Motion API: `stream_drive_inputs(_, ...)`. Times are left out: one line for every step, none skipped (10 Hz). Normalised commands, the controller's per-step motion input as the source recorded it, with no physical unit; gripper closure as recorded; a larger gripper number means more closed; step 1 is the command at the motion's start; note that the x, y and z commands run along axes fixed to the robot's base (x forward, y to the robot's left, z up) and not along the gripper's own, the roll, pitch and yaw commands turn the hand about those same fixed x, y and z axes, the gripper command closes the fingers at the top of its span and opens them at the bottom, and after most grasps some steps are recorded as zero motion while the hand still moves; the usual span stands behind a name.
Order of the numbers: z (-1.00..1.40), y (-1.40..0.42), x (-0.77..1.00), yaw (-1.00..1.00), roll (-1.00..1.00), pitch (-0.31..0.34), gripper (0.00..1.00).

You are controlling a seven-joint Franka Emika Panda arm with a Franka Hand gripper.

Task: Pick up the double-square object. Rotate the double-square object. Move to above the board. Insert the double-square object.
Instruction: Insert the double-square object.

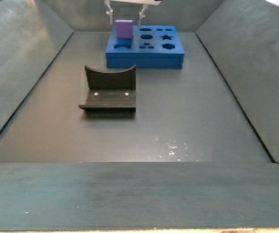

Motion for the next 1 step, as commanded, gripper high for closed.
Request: stream_drive_inputs(0.00, 0.00, 0.00, 0.00, 0.00, 0.000, 0.00)
